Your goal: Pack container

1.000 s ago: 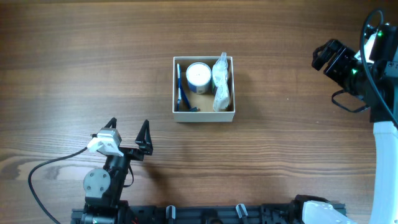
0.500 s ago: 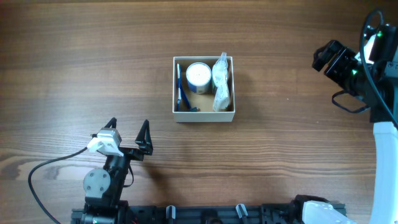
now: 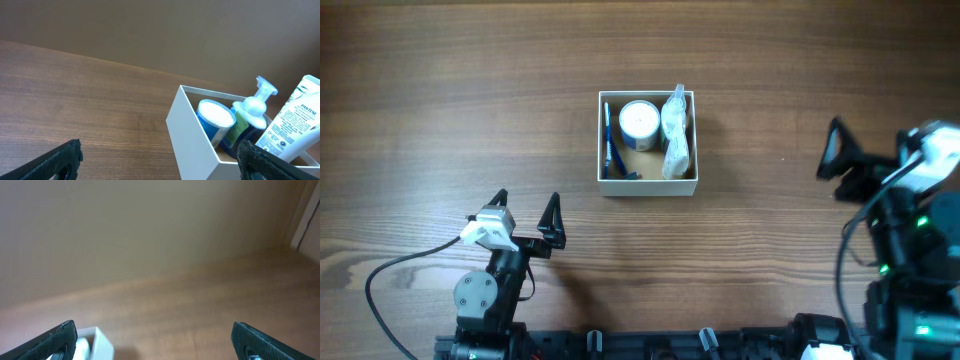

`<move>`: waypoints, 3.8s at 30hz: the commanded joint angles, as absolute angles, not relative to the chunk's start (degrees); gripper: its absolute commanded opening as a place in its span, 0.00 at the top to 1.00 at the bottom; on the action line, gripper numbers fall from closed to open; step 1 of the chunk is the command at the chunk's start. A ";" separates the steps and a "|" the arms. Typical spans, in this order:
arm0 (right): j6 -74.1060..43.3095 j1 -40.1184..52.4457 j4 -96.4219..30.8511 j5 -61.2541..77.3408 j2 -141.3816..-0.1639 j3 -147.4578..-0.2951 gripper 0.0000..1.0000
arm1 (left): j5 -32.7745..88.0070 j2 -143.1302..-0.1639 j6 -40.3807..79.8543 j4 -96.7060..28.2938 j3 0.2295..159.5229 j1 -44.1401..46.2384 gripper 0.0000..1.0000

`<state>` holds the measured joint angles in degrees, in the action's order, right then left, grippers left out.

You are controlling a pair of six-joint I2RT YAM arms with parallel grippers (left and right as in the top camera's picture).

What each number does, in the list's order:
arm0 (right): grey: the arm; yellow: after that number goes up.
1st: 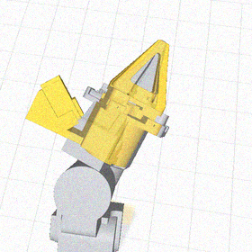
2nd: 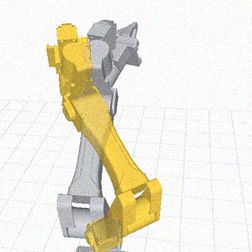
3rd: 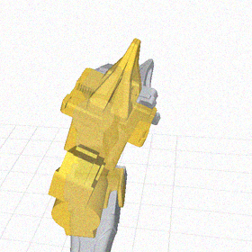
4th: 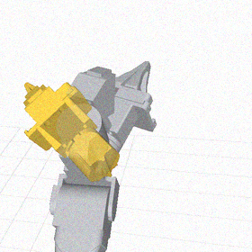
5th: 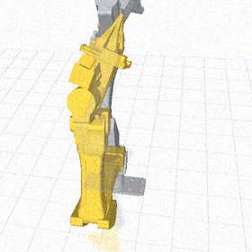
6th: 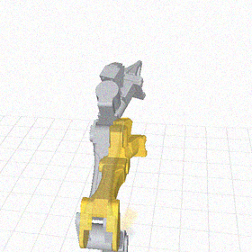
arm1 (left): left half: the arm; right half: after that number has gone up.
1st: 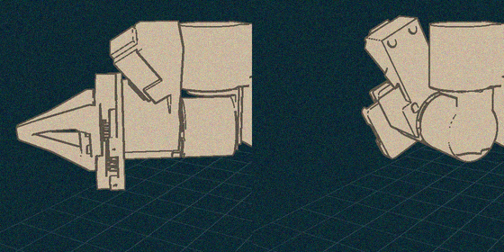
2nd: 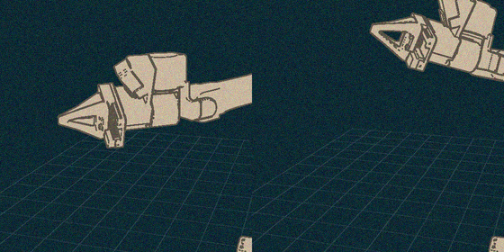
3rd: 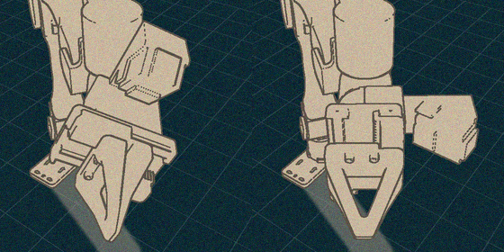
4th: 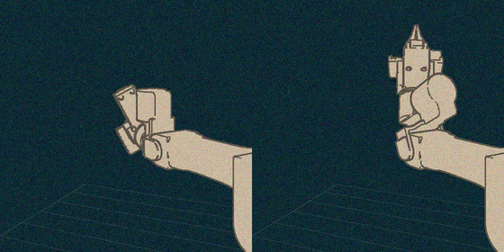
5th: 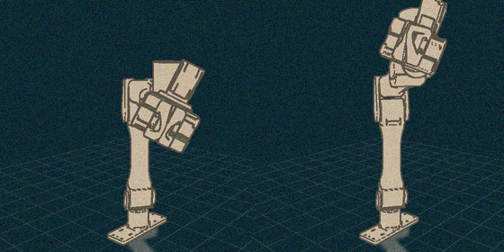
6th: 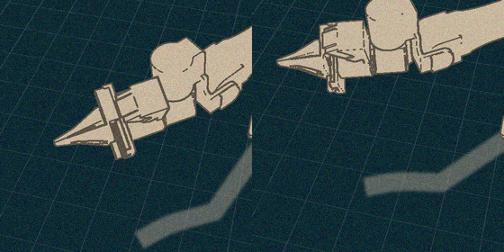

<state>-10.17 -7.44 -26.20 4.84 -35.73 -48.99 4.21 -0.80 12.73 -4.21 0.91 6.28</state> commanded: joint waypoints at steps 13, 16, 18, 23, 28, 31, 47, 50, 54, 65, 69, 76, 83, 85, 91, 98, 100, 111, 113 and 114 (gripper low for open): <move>-6.22 -7.57 -0.75 13.43 -12.16 -10.28 0.00 | 3.60 -0.27 12.38 -4.03 0.36 6.55 0.00; -6.20 -7.57 1.37 13.41 -9.78 -6.83 0.00 | 3.60 -0.27 12.38 -4.03 0.36 6.55 0.00; -6.20 -7.57 1.93 13.43 -8.29 -4.91 0.00 | 3.60 -0.27 12.38 -4.03 0.36 6.55 0.00; -6.22 -7.57 2.39 13.43 -4.89 -1.76 0.00 | 3.60 -0.27 12.38 -4.03 0.36 6.55 0.00; -6.15 -7.57 1.76 13.41 -0.54 -0.27 0.00 | 3.60 -0.27 12.38 -4.03 0.36 6.55 0.00; -6.00 -7.60 2.33 12.99 -0.16 -0.27 0.00 | 3.60 -0.27 12.38 -4.03 0.36 6.55 0.00; -6.15 -7.57 1.21 12.99 -0.56 -0.30 0.00 | 3.60 -0.27 12.38 -4.03 0.36 6.55 0.00; -6.15 -7.57 1.21 12.99 -0.93 -0.30 0.00 | 3.60 -0.27 12.38 -4.01 0.36 6.55 0.00; -6.17 -7.57 1.21 12.99 -1.02 -0.30 0.00 | 3.60 -0.27 12.38 -4.03 0.36 6.55 0.00; -6.17 -7.57 1.21 12.99 -1.02 -0.30 0.00 | 3.60 -0.27 12.38 -4.01 0.36 6.55 0.00; -6.17 -7.57 1.21 12.99 -1.02 -0.30 0.00 | 3.60 -0.27 12.40 -4.03 0.36 6.55 0.00; -6.17 -7.57 1.21 12.99 -1.02 -0.30 0.00 | 3.60 -0.27 12.38 -4.03 0.36 6.55 0.00; -6.17 -7.60 1.21 12.99 -1.02 -0.30 0.00 | 3.60 -0.27 12.38 -4.03 0.36 6.55 0.00; -6.15 -7.60 1.21 12.99 -1.02 -0.30 0.00 | 3.60 -0.27 12.38 -4.03 0.36 6.55 0.00; -6.15 -7.60 1.21 12.99 -1.02 -0.30 0.00 | 3.60 -0.27 12.38 -4.03 0.36 6.55 0.00; -6.17 -7.60 1.21 12.99 -1.02 -0.30 0.00 | 3.60 -0.27 12.38 -4.03 0.36 6.55 0.00; -6.15 -7.60 1.21 12.99 -1.02 -0.30 0.00 | 3.60 -0.27 12.38 -4.01 0.36 6.55 0.00; -6.15 -7.57 1.21 12.99 -1.02 -0.30 0.00 | 3.60 -0.27 12.40 -4.03 0.36 6.55 0.00; -6.17 -7.57 1.21 12.99 -1.02 -0.30 0.00 | 3.60 -0.27 12.38 -4.01 0.36 6.55 0.00; -6.17 -7.60 1.21 12.99 -1.02 -0.30 0.00 | 3.60 -0.27 12.38 -4.01 0.36 6.55 0.00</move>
<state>-7.16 -7.44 1.13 12.01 -1.17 -0.45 4.21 -0.80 12.73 -4.19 0.91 6.28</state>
